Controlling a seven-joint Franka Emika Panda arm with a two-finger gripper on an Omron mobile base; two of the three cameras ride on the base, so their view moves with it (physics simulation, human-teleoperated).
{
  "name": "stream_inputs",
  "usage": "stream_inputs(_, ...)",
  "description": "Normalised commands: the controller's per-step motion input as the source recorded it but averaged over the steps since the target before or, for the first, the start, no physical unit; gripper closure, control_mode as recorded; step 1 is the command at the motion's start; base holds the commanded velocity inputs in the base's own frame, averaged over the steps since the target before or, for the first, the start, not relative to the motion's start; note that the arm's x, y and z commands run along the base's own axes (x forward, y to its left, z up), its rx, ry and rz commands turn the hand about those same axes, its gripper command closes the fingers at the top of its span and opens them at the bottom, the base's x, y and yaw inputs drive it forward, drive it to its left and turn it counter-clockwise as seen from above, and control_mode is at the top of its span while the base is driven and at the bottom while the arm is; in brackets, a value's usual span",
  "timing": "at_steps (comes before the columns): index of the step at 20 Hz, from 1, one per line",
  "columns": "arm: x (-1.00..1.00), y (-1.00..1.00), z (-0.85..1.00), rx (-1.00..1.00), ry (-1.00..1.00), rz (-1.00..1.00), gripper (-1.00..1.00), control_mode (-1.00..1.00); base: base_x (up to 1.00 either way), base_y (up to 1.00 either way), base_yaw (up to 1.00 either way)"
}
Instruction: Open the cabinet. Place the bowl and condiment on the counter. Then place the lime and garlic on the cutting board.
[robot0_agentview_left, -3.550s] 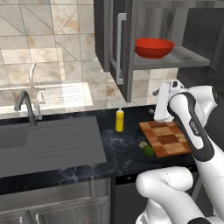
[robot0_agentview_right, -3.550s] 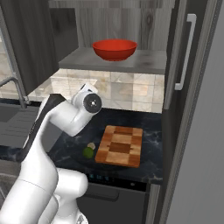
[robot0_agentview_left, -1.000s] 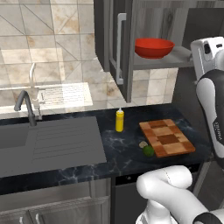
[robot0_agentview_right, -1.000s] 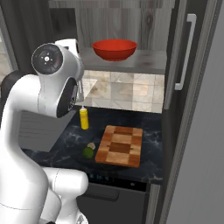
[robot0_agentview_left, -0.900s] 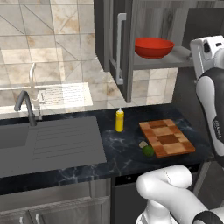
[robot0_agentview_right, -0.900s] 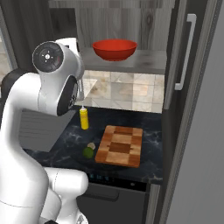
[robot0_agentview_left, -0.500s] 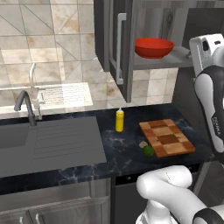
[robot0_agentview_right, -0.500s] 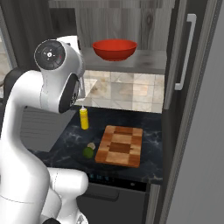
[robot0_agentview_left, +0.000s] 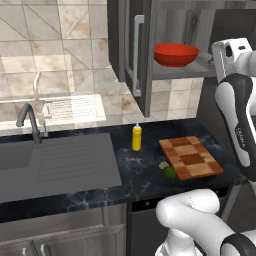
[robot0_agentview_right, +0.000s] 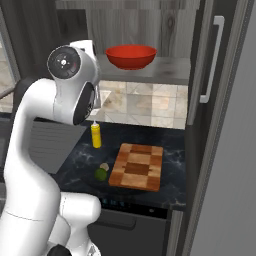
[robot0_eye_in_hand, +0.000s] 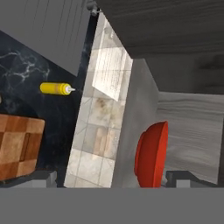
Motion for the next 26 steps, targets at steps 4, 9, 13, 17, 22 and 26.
stream_inputs(4, 0.36, -0.09, 0.01, 0.0, 0.0, 0.0, -1.0, -1.0, 0.0, 0.0, 0.0)
stream_inputs(9, 0.3, -0.17, 0.05, 0.0, 0.0, 0.0, -1.0, -1.0, 0.0, 0.0, 0.0)
stream_inputs(13, 0.33, -0.15, 0.0, 0.0, 0.0, 0.0, -1.0, -1.0, 0.0, 0.0, 0.0)
stream_inputs(17, 0.37, -0.09, 0.0, 0.0, 0.0, 0.0, -1.0, -1.0, 0.0, 0.0, 0.0)
stream_inputs(22, 0.42, -0.03, 0.0, 0.0, 0.0, 0.0, -1.0, -1.0, 0.0, 0.0, 0.0)
stream_inputs(26, 0.42, 0.0, 0.0, 0.0, 0.0, 0.0, -1.0, -1.0, 0.0, 0.0, 0.0)
